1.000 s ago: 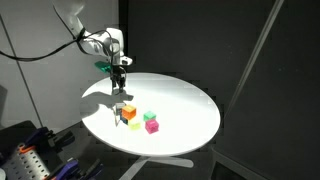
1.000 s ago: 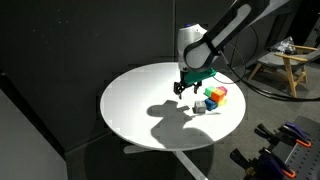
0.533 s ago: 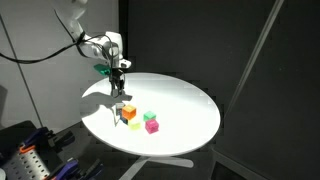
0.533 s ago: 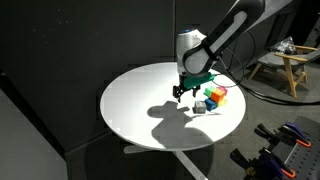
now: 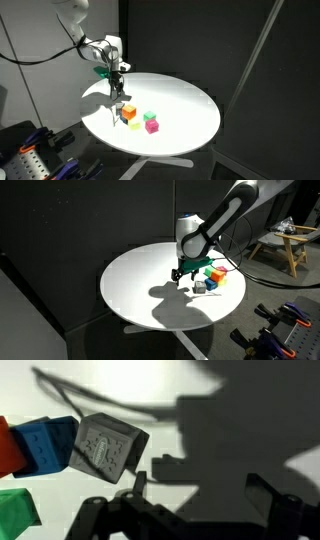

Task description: Pick up the gray block and put it on the left side of the stacked blocks on the table, move the gray block a little to the right

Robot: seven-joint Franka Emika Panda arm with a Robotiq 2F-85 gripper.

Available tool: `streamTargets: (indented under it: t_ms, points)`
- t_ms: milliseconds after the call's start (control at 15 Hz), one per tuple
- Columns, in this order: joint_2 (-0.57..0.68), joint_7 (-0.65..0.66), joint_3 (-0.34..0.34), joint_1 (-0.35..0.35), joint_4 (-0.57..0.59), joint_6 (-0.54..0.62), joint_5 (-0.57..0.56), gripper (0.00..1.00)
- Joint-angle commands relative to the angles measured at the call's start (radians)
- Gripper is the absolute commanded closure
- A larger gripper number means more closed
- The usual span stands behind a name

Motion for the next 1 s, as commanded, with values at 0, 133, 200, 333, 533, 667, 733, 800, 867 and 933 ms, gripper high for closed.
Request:
streamTargets:
  t_ms: [0, 133, 200, 333, 533, 667, 733, 800, 867, 933]
  points:
    - [0.020, -0.049, 0.008, -0.007, 0.029, 0.007, 0.043, 0.00]
    - [0.024, -0.058, 0.008, -0.007, 0.033, 0.008, 0.053, 0.00]
    - [0.026, -0.062, 0.008, -0.007, 0.034, 0.009, 0.055, 0.00]
    - [0.031, -0.071, 0.007, -0.007, 0.037, 0.009, 0.061, 0.00]
    - [0.043, -0.073, 0.005, -0.006, 0.046, 0.008, 0.061, 0.00]
    - [0.047, -0.077, 0.004, -0.008, 0.048, 0.008, 0.062, 0.00]
    - [0.048, -0.079, 0.004, -0.008, 0.048, 0.008, 0.062, 0.00]
    - [0.049, -0.080, 0.004, -0.009, 0.048, 0.008, 0.061, 0.00]
    - [0.050, -0.082, 0.003, -0.009, 0.048, 0.008, 0.061, 0.00]
    - [0.051, -0.084, 0.003, -0.010, 0.048, 0.008, 0.061, 0.00]
